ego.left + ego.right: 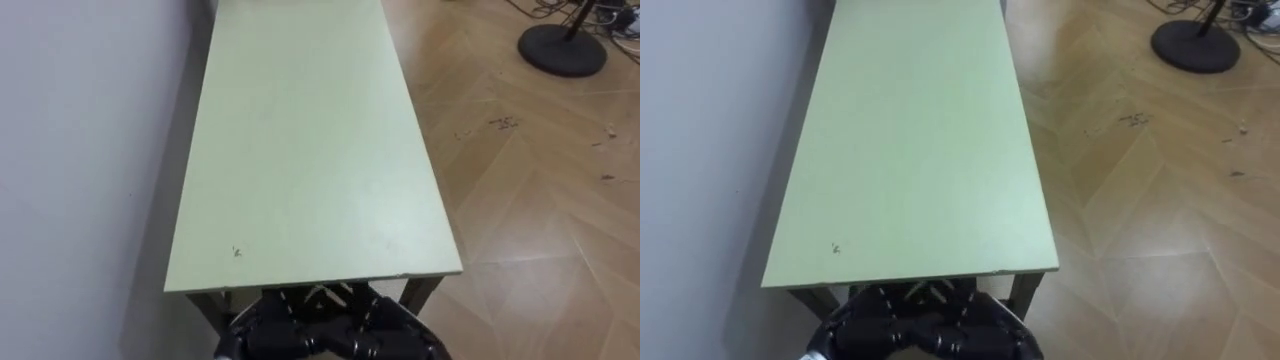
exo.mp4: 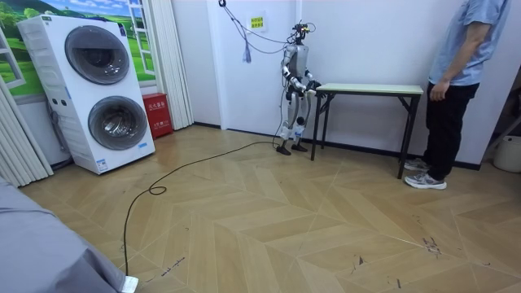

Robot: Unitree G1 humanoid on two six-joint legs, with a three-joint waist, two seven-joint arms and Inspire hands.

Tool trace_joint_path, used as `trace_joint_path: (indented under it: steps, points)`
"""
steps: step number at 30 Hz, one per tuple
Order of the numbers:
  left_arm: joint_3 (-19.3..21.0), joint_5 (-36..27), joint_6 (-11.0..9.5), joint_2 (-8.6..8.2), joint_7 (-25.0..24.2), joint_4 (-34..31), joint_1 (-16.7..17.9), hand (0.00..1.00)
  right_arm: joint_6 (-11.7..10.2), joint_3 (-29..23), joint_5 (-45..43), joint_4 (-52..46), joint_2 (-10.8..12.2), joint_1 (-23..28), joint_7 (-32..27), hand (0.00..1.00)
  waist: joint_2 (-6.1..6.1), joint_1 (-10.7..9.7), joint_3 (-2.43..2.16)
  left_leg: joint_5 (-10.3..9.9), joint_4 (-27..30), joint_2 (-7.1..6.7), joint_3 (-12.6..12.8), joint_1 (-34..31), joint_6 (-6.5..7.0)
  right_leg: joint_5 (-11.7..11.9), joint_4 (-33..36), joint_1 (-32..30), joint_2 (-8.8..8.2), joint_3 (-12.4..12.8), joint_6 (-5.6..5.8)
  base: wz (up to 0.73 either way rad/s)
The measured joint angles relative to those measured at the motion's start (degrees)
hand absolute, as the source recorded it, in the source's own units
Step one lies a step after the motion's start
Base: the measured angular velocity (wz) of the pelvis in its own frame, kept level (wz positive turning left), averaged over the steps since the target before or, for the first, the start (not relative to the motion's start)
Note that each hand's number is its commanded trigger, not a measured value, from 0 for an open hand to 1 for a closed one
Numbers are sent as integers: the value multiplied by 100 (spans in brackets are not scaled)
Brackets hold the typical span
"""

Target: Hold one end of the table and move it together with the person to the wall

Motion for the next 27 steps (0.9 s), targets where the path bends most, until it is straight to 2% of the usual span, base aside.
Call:
trace_joint_path:
  steps: [3,7,13,16,18,22,23,27]
  points:
    - [-2,419,1,7,25,378,-19,0,9,-16,-439,421,5,-26,-120,0,-23,8,12,-1,-20,0,0,9,0,0,0,-8,1,4,0,-2]
    - [0,791,15,4,31,758,-26,0,173,-28,-965,932,1,-103,-412,0,-23,7,12,2,-20,2,1,-13,2,0,10,-41,2,24,0,0]
    - [15,1251,2,-19,408,1519,-102,0,231,-52,-1101,1903,38,-336,-981,0,-52,0,29,8,-14,-2,-13,25,-4,0,-2,-6,7,2,-1,1]
    - [198,1373,-78,-202,612,2123,-306,0,230,-267,-1188,2414,157,-519,-1281,0,-40,4,21,8,-18,-3,-31,25,-5,2,9,3,3,-129,-1,3]
    - [216,1384,-158,-238,745,2344,-363,0,211,-382,-1186,2693,205,-576,-1508,0,-30,11,4,8,-22,-2,-29,26,-5,2,4,6,1,-152,-1,0]
    - [508,1414,-437,-441,1100,2900,-418,0,119,-657,-1213,3278,271,-530,-1930,0,-32,7,-39,12,-41,-1,-7,88,-9,1,8,28,-2,-134,-1,-3]
    - [608,1409,-524,-479,1210,3032,-415,0,70,-723,-1212,3419,276,-495,-2016,0,-37,8,-40,16,-43,1,7,97,-15,2,4,31,-2,-129,-1,-8]
    - [887,1532,-556,-512,1634,3544,-358,0,43,-830,-1226,3713,311,-348,-2250,0,-67,4,-30,17,-129,-14,31,249,-23,7,-103,181,-7,-110,-4,-5]
